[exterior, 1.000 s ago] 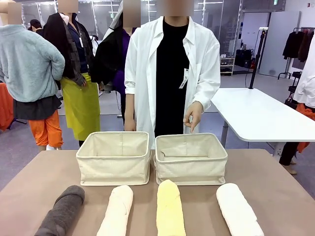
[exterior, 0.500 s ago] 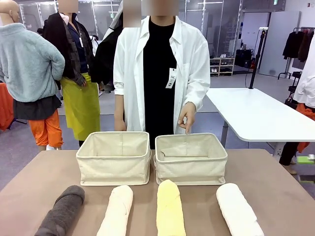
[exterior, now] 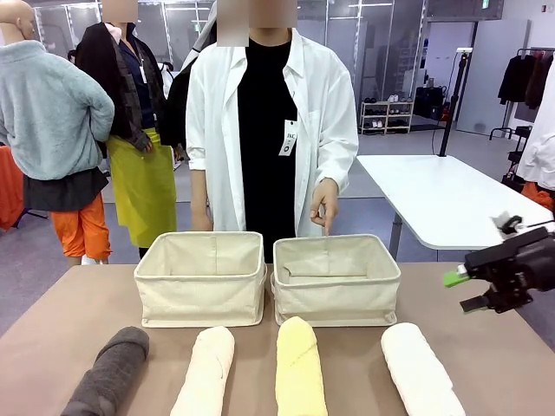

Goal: Divide the towels into two baskets.
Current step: Pick up one hotel-folded towel and place it in the Fabric basket indicated by the person.

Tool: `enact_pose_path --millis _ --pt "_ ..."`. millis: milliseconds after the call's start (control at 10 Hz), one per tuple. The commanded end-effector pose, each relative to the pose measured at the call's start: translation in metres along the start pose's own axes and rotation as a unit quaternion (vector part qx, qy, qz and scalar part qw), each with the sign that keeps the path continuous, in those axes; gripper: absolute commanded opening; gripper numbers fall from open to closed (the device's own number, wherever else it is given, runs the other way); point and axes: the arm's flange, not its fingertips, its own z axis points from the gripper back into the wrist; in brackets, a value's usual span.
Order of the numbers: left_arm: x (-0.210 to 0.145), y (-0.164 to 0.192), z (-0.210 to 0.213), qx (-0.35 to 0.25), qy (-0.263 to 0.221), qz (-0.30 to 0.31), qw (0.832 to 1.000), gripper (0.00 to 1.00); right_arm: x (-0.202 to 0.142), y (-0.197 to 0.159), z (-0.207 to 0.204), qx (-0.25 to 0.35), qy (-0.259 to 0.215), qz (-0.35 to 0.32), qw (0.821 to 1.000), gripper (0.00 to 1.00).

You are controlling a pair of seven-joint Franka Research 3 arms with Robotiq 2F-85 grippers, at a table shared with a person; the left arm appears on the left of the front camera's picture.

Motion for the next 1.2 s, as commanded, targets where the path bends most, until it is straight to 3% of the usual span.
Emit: enact_pose_path --millis 0,500,1100 --pt "-0.002 -0.001 0.002 0.001 0.001 0.001 1.0 1.0 -0.006 0.013 -0.022 -0.095 0.01 -0.016 0.995 1.0" --pt "-0.002 -0.001 0.002 0.001 0.001 0.001 1.0 1.0 -0.018 0.023 -0.081 -0.196 0.08 -0.035 0.977 1.0" --pt "-0.002 -0.001 0.002 0.001 0.001 0.001 1.0 1.0 -0.03 0.019 -0.144 -0.291 0.099 -0.037 0.951 1.0"
